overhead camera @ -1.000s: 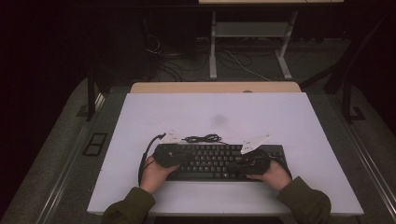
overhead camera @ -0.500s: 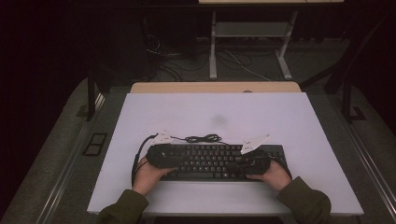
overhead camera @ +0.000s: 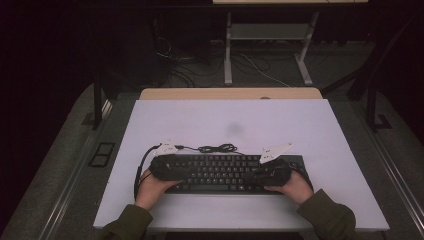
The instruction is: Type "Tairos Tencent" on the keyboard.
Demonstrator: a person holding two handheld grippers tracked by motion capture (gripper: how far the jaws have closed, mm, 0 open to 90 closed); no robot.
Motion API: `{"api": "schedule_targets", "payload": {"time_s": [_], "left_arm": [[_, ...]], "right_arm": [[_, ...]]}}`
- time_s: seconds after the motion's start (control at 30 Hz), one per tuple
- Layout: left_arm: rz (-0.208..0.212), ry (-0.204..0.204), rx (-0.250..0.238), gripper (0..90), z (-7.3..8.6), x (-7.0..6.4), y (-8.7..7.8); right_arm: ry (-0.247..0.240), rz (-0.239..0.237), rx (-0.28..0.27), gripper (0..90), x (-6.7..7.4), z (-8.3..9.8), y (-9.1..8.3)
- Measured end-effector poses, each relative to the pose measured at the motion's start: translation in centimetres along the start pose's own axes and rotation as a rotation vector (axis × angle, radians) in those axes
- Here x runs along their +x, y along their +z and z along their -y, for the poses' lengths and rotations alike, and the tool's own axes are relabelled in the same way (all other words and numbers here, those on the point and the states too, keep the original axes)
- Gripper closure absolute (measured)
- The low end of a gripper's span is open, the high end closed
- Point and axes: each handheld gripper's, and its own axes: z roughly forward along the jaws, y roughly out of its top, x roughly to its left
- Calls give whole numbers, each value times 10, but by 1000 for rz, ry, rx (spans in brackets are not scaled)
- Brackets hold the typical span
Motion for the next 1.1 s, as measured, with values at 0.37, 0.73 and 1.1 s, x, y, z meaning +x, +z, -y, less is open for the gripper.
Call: {"api": "schedule_targets", "payload": {"time_s": [0.37,0.73,1.1], "left_arm": [[-2,10,5,493,3,2,0],[-3,7,14,601,4,2,2],[-11,17,18,713,3,1,3]], "right_arm": [[39,30,-71,534,-4,-4,1],[63,67,-115,321,-8,-11,8],[81,73,-161,263,-15,-26,19]]}}
